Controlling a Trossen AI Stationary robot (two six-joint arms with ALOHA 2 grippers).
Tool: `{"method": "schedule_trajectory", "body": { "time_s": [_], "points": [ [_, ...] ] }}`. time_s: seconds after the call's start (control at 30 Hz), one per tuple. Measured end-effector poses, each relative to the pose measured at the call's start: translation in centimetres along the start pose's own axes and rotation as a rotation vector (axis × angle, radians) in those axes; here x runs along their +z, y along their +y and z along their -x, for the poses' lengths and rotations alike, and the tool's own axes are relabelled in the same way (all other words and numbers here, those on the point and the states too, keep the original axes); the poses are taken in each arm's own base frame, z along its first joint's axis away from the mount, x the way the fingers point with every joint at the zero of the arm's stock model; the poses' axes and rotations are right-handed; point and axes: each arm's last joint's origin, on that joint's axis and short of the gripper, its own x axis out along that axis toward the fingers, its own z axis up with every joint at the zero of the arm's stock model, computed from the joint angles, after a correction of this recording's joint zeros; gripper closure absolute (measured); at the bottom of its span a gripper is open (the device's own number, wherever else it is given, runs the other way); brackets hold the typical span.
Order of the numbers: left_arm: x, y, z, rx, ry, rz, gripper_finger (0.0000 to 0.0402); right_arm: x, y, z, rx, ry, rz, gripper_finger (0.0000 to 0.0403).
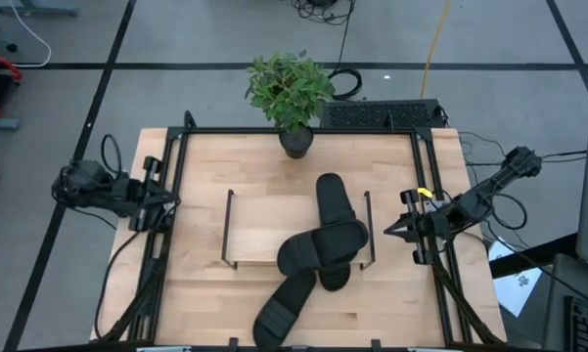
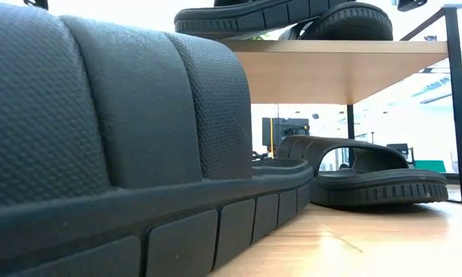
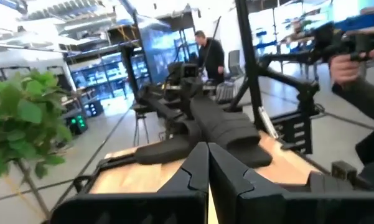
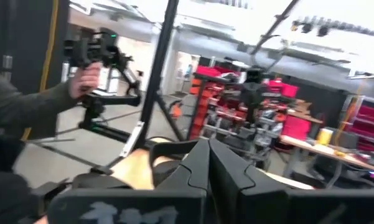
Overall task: Pick and place slides into the shelf
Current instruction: Adjust the black slipper on the shelf
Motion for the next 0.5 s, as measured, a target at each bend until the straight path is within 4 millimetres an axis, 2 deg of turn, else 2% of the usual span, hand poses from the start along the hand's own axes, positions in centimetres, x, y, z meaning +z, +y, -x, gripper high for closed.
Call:
{"method": "schedule_trajectory", "body": {
  "time_s": [0.13, 0.23, 0.4, 0.5],
  "points": [
    [-0.5, 0.0, -0.6, 0.044, 0.004, 0.014, 0.0396, 1.2, -0.5, -0.2, -0.054, 0.016, 0.024, 0.0403],
    [-0.5, 0.0, -0.6, 0.063, 0.001, 0.018, 0.0396, 3.3, -1.1, -0.9, -0.088, 0.103, 0.045, 0.0403],
    [-0.5, 0.0, -0.6, 0.071, 0.005, 0.012, 0.0396, 7.3, -1.4, -3.1, -0.060, 0.194, 0.087, 0.0403],
    [-0.5, 0.0, -0.6, 0.069, 0.003, 0.015, 0.0396, 9.2, -1.6, -4.7, -0.072, 0.214, 0.055, 0.0403]
  ]
}}
